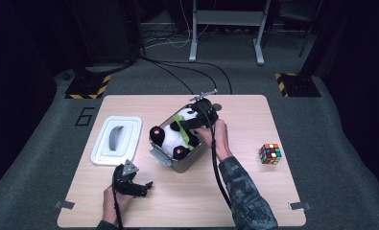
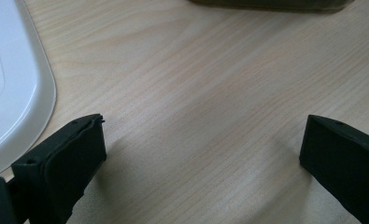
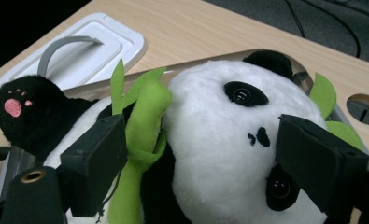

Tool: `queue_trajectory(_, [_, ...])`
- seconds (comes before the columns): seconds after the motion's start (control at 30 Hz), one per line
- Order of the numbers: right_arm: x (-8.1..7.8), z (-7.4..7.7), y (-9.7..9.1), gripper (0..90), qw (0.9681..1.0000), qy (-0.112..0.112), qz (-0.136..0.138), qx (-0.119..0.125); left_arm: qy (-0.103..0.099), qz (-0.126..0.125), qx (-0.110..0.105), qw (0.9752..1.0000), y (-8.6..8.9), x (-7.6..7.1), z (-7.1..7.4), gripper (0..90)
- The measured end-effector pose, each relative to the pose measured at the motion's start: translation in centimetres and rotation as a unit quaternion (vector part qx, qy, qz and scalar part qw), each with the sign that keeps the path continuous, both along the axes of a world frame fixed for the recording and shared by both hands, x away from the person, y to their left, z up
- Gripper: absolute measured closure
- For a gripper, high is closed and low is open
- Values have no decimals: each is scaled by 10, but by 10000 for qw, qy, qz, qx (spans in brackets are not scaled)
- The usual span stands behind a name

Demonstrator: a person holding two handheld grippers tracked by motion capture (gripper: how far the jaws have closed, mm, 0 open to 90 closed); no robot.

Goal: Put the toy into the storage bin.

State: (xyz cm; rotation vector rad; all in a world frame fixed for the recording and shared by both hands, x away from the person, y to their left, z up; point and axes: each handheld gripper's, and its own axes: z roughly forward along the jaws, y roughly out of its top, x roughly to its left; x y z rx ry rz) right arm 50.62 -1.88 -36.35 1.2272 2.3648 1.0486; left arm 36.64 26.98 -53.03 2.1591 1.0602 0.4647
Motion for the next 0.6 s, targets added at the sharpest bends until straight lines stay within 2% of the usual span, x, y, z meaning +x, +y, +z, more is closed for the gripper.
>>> queue_trajectory(0.23, [6,-13,0,200,9994,298,-86,-183,-1,0,-3,10000,0,0,0,1])
queue_trajectory(0.3, [7,-15,-1,247,9992,344,-101,-189,-17,12,1,10000,0,0,0,1])
queue_trajectory(0.4, [7,-16,-2,419,9987,310,-162,-357,-24,30,-19,10000,0,0,0,1])
queue_trajectory(0.6, [10,-24,-4,443,9971,470,-223,-549,-45,23,-2,10000,0,0,0,1])
